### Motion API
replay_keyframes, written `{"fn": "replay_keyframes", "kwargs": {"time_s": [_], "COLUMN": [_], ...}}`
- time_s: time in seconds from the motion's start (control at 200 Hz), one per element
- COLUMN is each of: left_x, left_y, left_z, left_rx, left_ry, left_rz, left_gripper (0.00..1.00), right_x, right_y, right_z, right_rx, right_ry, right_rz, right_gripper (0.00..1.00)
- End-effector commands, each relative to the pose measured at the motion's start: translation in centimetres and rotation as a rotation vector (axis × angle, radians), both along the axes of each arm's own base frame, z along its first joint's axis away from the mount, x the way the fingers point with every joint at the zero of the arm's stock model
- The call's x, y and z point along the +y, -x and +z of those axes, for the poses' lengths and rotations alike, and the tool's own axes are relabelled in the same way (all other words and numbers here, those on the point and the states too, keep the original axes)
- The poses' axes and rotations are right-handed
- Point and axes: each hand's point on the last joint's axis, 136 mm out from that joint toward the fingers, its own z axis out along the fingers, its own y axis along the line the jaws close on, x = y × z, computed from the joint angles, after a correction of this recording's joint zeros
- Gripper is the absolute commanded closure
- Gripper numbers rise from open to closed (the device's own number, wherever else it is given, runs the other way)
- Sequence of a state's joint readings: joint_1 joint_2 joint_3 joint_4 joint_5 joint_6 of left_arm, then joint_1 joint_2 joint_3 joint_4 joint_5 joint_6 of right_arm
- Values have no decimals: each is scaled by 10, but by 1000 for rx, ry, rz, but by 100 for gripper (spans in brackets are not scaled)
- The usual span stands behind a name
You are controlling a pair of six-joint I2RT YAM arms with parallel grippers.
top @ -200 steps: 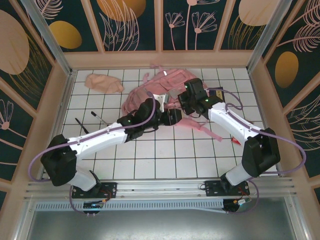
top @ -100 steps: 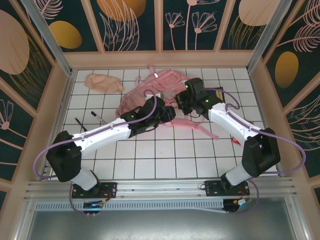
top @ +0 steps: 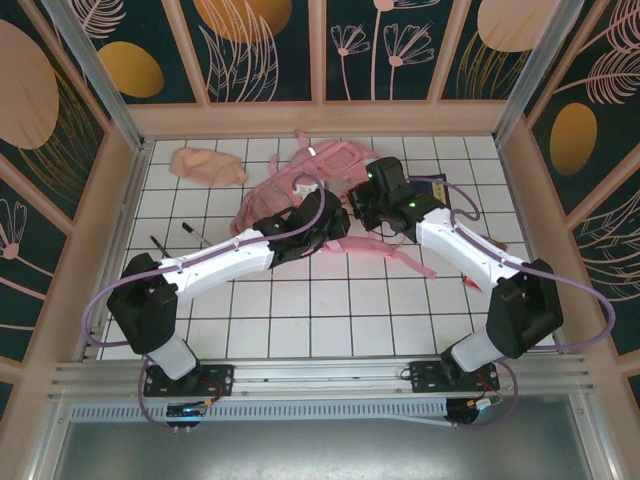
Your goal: Pack the student bag
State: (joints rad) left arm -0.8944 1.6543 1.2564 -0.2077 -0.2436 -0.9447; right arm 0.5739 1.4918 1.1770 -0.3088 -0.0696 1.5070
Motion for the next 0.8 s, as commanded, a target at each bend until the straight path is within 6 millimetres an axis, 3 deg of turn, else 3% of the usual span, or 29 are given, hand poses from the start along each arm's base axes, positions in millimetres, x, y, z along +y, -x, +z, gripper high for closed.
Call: {"fn": "replay_keyframes", "kwargs": {"time_s": [0.0,0.12,0.23,0.42,0.47,0.721,0.796], "left_x": [10,12,17,36,45,89,90], "left_y": [-16,-12,-1,22,31,63,79], "left_z": [4,17,23,15,1,-23,-25], "left_rx": [-83,-159,-197,-237,-216,-161,-164], "left_ry": [-55,-38,-38,-98,-118,-170,-148], "left_rz": [42,-12,-68,-161,-175,-218,-300], "left_gripper": [82,100,100,100,100,100,100], "right_x": [23,20,16,5,2,-10,-7], "right_y": [15,15,11,2,-2,-21,-26], "right_z": [54,55,53,43,45,55,56], "right_rx": [-98,-110,-121,-135,-149,-226,-252], "right_ry": [-142,-128,-94,-50,-40,1,-12], "right_rz": [71,67,64,75,80,148,207], "right_gripper": [100,100,100,100,100,100,100]}}
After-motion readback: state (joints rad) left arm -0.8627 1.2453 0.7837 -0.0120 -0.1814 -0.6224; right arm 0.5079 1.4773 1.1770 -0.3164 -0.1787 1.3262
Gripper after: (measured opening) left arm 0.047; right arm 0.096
